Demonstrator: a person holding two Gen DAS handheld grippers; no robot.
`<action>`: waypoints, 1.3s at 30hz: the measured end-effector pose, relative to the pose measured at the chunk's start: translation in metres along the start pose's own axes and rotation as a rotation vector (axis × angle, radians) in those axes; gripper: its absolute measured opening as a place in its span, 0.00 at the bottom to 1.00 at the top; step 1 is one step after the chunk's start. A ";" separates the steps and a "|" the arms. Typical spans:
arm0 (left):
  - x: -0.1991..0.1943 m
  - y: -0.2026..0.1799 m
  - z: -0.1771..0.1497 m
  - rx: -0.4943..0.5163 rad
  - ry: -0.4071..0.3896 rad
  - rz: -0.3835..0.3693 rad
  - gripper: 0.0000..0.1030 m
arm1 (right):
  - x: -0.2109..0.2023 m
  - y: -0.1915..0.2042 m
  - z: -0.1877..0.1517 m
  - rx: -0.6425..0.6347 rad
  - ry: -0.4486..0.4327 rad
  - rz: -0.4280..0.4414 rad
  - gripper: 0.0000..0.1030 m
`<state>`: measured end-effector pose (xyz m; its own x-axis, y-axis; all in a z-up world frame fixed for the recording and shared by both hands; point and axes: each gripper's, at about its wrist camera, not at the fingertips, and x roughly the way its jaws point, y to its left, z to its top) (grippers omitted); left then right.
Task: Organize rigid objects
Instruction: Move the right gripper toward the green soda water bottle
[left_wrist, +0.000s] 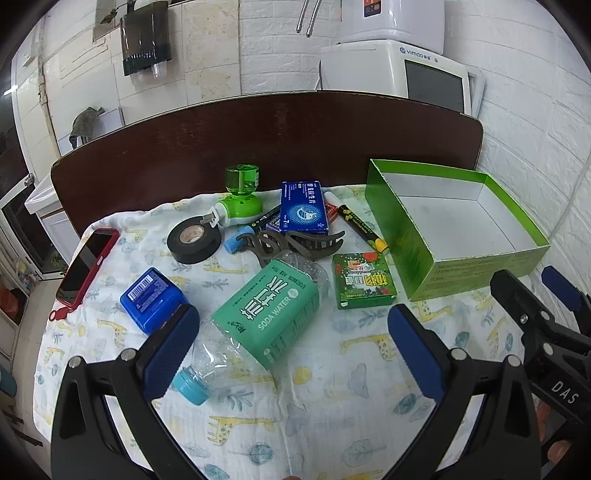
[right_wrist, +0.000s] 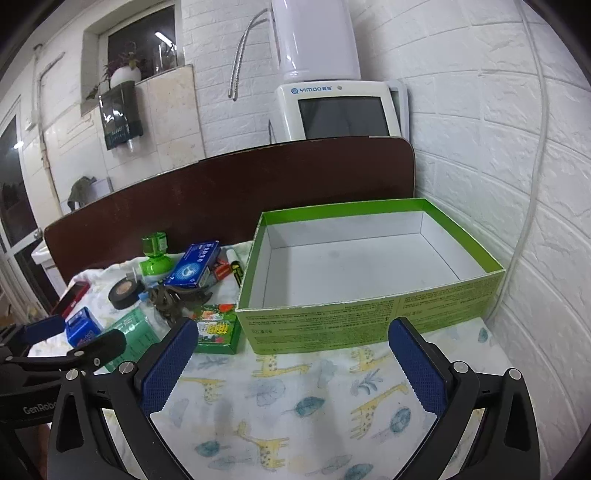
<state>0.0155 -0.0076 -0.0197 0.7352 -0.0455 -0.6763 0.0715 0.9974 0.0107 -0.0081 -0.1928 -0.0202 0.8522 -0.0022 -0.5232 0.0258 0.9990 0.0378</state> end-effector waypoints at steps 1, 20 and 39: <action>0.001 0.000 0.000 0.002 0.004 0.001 0.99 | -0.001 0.001 0.001 -0.003 -0.006 0.003 1.00; 0.004 0.009 -0.011 -0.013 0.016 -0.015 0.97 | 0.005 0.005 -0.001 -0.021 0.026 -0.014 1.00; 0.004 0.027 -0.022 -0.043 0.037 -0.030 0.95 | 0.005 0.019 -0.003 -0.068 0.035 0.018 1.00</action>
<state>0.0056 0.0203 -0.0383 0.7075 -0.0743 -0.7028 0.0637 0.9971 -0.0413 -0.0047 -0.1740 -0.0251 0.8332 0.0163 -0.5528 -0.0261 0.9996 -0.0097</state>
